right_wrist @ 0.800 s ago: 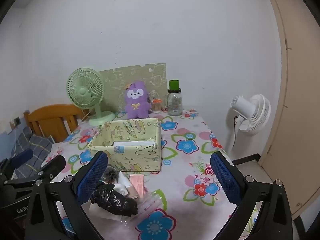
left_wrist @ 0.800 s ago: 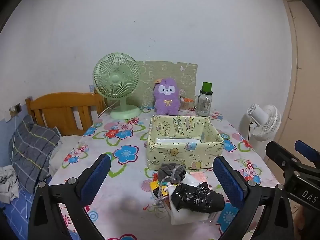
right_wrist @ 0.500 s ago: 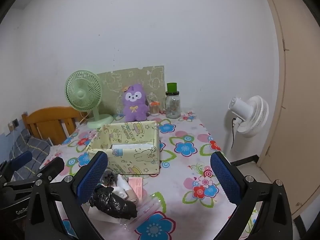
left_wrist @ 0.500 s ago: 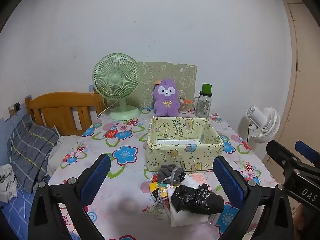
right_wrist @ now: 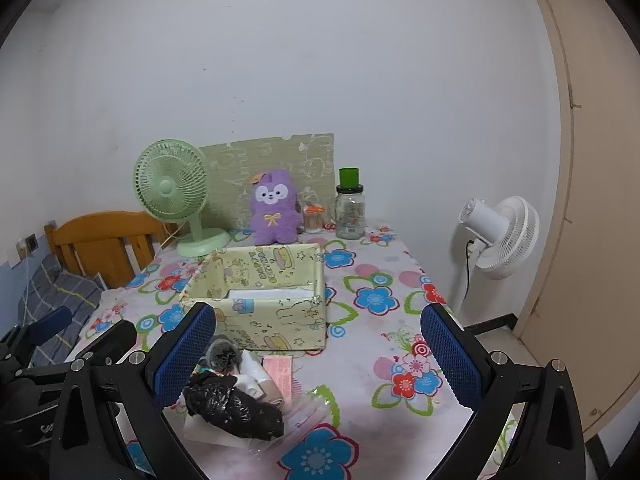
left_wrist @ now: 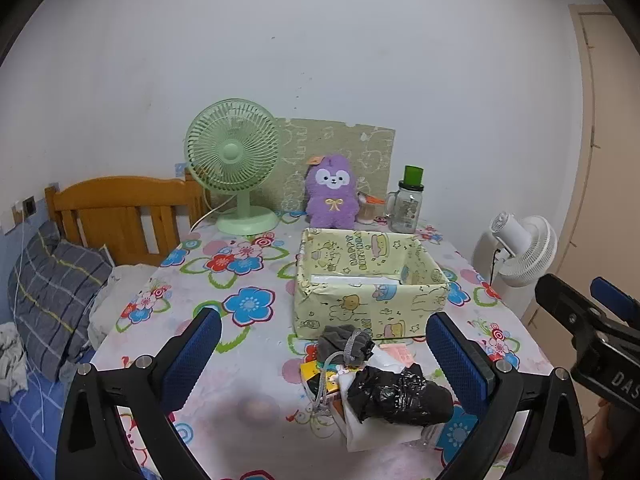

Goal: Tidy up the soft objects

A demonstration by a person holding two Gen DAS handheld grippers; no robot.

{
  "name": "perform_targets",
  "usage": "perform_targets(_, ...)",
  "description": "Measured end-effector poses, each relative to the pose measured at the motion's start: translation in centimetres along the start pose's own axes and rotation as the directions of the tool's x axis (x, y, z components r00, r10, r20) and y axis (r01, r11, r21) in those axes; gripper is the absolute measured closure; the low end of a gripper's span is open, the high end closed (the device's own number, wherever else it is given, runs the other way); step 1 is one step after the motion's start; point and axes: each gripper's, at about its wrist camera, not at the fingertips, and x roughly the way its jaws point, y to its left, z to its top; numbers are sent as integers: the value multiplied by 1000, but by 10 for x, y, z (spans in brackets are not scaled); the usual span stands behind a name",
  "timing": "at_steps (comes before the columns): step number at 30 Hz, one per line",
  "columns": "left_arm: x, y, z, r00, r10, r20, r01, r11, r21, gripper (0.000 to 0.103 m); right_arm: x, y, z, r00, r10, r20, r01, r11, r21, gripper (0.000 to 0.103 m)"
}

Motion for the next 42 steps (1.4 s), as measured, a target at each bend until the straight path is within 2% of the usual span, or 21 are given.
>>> perform_targets(12, -8, 1, 0, 1000, -4, 19, 4, 1000, -1, 0, -4, 3, 0, 1000, -6, 13, 6, 1000, 2, 0)
perform_targets(32, -9, -17, 3, 1000, 8, 30, -8, 1000, 15, 0, -2, -9, 1, 999, 53, 13, -53, 998, 27, 0)
perform_targets(42, -9, -26, 6, 999, -10, 38, 9, 999, 32, 0, -3, -17, 2, 999, 32, 25, -33, 998, 43, 0)
